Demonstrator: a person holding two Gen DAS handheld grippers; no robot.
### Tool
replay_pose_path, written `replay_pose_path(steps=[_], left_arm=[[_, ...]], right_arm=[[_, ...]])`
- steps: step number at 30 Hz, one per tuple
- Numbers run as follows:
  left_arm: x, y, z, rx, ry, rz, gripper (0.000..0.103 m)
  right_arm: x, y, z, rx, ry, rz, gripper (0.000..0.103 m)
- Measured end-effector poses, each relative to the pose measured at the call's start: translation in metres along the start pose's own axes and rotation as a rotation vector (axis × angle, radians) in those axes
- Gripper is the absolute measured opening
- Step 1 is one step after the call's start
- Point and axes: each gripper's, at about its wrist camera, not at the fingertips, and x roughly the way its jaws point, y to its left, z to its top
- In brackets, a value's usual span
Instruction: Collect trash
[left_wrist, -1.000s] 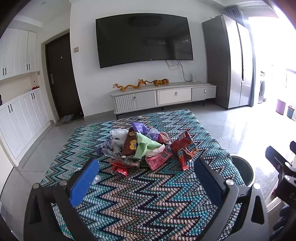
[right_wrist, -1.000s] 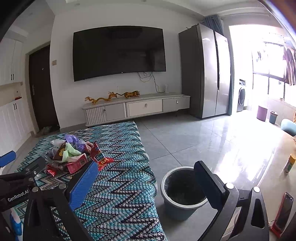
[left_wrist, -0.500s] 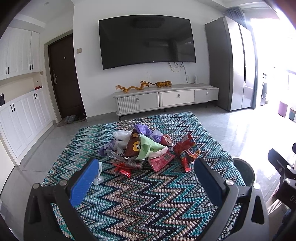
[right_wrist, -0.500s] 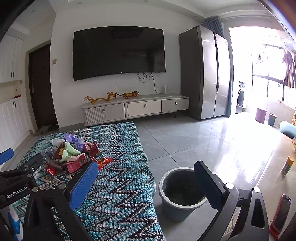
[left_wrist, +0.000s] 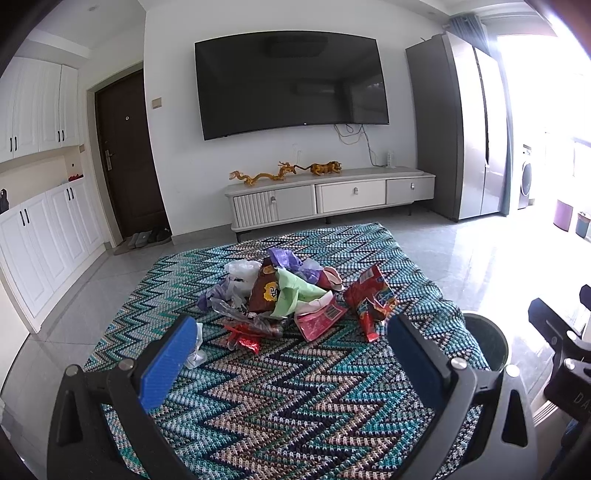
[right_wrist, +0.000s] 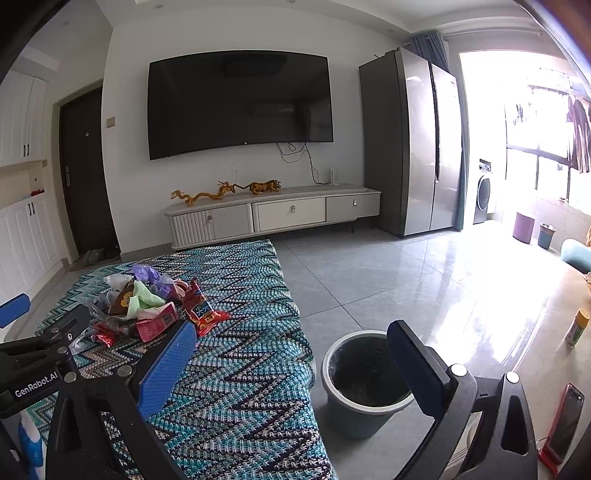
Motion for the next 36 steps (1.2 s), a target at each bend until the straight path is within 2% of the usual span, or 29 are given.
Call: replay_pose_path(steps=[36], left_arm=[[0.0022, 0.0037, -0.0028, -0.010, -0.008, 0.018, 0.103]], right_arm=[[0.0049, -0.0056, 0.0002, 0.028, -0.017, 0.005, 0.103]])
